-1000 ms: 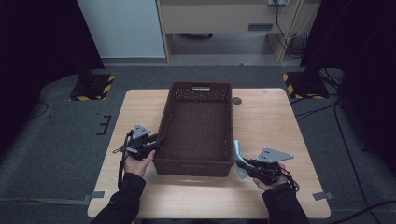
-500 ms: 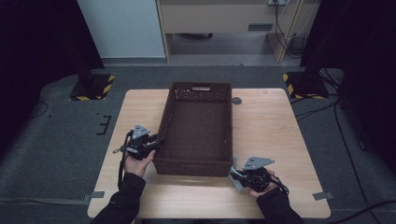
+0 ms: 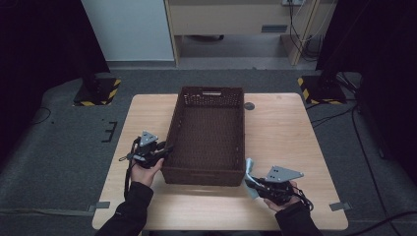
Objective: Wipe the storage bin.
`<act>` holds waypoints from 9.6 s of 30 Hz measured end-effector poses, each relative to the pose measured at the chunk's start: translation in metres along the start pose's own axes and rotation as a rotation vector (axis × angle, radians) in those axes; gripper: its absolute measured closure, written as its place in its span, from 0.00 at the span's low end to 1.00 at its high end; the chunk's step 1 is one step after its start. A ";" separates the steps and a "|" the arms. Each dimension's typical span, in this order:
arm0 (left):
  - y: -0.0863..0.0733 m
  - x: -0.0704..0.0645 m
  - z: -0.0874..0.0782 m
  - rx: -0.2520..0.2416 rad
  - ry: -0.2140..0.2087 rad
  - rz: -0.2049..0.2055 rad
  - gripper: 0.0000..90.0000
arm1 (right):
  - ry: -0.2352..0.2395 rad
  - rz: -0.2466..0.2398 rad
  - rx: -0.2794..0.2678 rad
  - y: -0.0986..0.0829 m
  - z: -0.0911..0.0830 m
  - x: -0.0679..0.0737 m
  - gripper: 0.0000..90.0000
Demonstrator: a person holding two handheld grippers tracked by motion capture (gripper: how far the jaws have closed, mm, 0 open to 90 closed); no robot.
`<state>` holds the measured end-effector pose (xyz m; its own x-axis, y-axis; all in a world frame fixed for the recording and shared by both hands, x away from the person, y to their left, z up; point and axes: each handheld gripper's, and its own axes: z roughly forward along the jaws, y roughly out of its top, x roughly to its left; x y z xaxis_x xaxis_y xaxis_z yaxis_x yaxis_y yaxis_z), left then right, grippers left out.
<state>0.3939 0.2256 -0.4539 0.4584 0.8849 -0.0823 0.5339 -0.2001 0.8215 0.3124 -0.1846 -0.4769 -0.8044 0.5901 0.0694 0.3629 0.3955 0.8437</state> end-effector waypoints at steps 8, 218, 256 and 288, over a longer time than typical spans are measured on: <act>0.000 0.000 0.000 0.004 -0.001 0.002 0.69 | 0.015 0.017 0.142 -0.017 0.023 0.000 0.92; -0.011 0.045 -0.035 -0.040 0.089 -0.067 0.78 | -0.389 0.159 -0.070 0.080 0.057 -0.064 0.53; -0.007 0.057 -0.058 -0.107 0.126 -0.136 0.56 | -0.421 0.196 -0.084 0.074 0.047 -0.069 0.52; -0.011 0.033 -0.046 -0.069 0.158 -0.080 0.52 | -0.507 0.189 -0.106 0.066 0.038 -0.074 0.43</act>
<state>0.3701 0.2764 -0.4393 0.2959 0.9531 -0.0637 0.5118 -0.1019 0.8530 0.4136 -0.1758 -0.4468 -0.3933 0.9192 -0.0181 0.4081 0.1922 0.8925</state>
